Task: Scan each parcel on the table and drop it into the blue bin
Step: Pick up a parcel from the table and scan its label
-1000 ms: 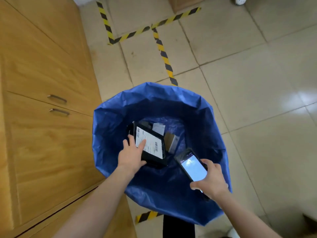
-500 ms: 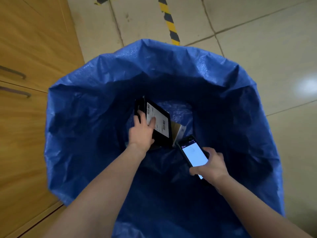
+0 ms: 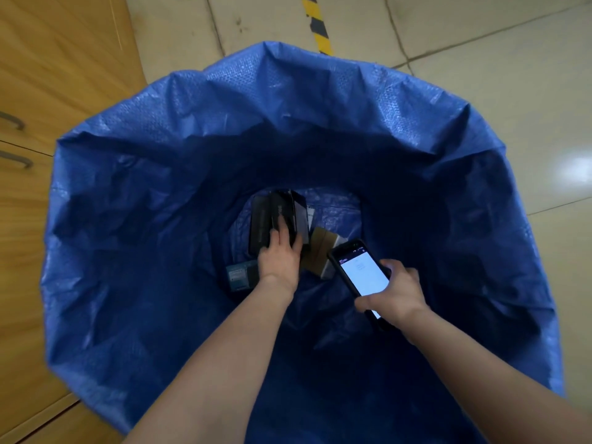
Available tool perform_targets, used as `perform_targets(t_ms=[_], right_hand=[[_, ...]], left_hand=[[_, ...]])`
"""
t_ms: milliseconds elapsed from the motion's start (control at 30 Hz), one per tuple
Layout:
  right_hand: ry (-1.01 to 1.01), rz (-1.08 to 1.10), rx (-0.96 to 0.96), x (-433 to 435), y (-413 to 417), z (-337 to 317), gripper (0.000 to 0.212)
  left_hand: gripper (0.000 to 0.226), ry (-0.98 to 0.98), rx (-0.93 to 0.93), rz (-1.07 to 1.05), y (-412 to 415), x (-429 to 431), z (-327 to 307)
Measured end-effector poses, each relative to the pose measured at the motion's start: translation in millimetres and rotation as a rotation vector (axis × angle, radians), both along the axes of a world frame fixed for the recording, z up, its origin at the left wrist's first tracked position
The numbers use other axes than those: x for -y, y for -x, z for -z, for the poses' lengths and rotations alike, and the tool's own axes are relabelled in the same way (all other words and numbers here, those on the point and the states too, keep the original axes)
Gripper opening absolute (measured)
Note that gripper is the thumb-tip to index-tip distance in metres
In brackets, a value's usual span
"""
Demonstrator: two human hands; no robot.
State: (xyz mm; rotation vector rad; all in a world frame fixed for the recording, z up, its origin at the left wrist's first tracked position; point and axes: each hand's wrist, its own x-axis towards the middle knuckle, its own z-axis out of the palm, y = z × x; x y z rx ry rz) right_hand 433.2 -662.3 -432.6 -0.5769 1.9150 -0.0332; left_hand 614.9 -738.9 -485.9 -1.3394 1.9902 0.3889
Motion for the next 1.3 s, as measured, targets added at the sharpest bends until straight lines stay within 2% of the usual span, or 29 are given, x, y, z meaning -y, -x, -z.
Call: perform_targets(t_ms=[200, 400, 633, 800, 933, 1100, 1300], right_hand=[[-0.003, -0.001, 0.002, -12, 3, -26, 0.095], [0.036, 0.012, -0.038, -16, 6, -80, 0.091], [0.177, 0.057, -0.037, -20, 31, -184, 0.096], [0.258, 0.071, -0.090, -44, 68, -271, 0.093], [0.361, 0.152, -0.177, -79, 114, -328, 0.093], [0.430, 0.332, -0.309, -153, 183, -394, 0.094], [0.461, 0.606, -0.443, -284, 262, -449, 0.089]], left_hand=[[0.082, -0.022, 0.044, 0.017, -14, 0, -25], [0.072, 0.032, 0.015, 0.030, -15, 13, -81], [0.065, 0.103, -0.033, 0.080, 4, 22, -183], [0.058, 0.162, -0.143, 0.130, 33, 3, -264], [0.054, 0.220, -0.277, 0.229, 86, -8, -322], [0.047, 0.281, -0.419, 0.414, 189, -35, -397], [0.054, 0.201, -0.616, 0.605, 324, -128, -455]])
